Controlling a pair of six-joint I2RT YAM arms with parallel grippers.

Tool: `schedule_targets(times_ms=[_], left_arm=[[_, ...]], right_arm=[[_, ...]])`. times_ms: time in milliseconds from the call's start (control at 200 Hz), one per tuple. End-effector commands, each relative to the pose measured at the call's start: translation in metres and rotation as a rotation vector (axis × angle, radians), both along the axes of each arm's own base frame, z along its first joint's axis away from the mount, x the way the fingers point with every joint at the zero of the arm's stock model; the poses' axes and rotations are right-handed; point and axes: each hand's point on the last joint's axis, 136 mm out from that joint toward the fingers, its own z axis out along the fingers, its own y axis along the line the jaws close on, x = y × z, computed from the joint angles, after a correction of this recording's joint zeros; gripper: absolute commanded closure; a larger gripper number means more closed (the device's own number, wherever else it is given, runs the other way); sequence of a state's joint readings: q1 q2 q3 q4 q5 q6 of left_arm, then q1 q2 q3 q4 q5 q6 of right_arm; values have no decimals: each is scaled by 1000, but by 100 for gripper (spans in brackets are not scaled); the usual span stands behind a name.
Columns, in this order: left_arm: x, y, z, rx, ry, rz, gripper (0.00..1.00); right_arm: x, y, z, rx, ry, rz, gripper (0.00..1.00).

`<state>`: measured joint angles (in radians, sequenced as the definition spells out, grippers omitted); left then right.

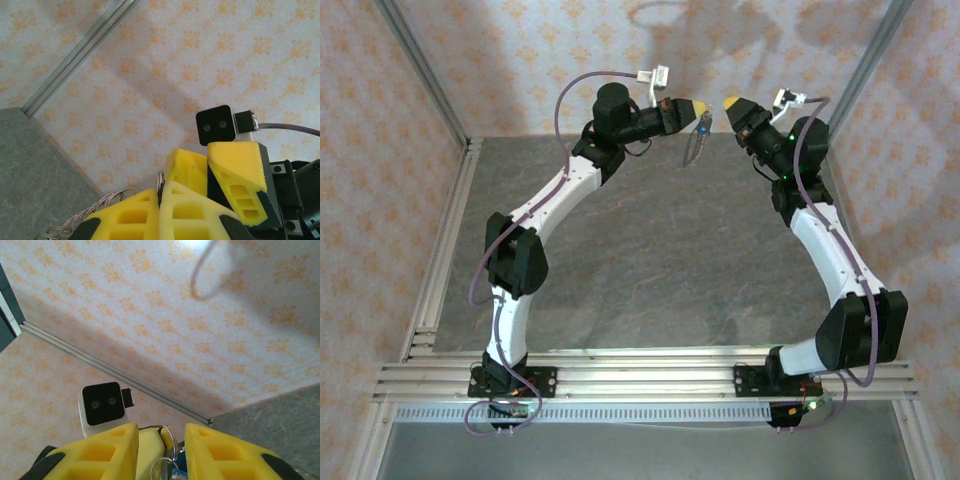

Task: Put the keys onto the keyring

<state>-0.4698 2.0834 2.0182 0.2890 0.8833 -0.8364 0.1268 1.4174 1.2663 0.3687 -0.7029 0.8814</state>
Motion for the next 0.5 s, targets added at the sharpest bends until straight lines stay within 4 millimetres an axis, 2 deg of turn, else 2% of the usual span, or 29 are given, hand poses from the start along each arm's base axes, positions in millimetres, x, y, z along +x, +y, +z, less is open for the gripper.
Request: schedule_targets(times_ms=[0, 495], left_arm=[[-28, 7, 51, -53, -136, -25, 100], [-33, 4, 55, -57, -143, -35, 100]], right_arm=[[-3, 9, 29, 31, -82, 27, 72], [8, 27, 20, 27, -63, 68, 76]])
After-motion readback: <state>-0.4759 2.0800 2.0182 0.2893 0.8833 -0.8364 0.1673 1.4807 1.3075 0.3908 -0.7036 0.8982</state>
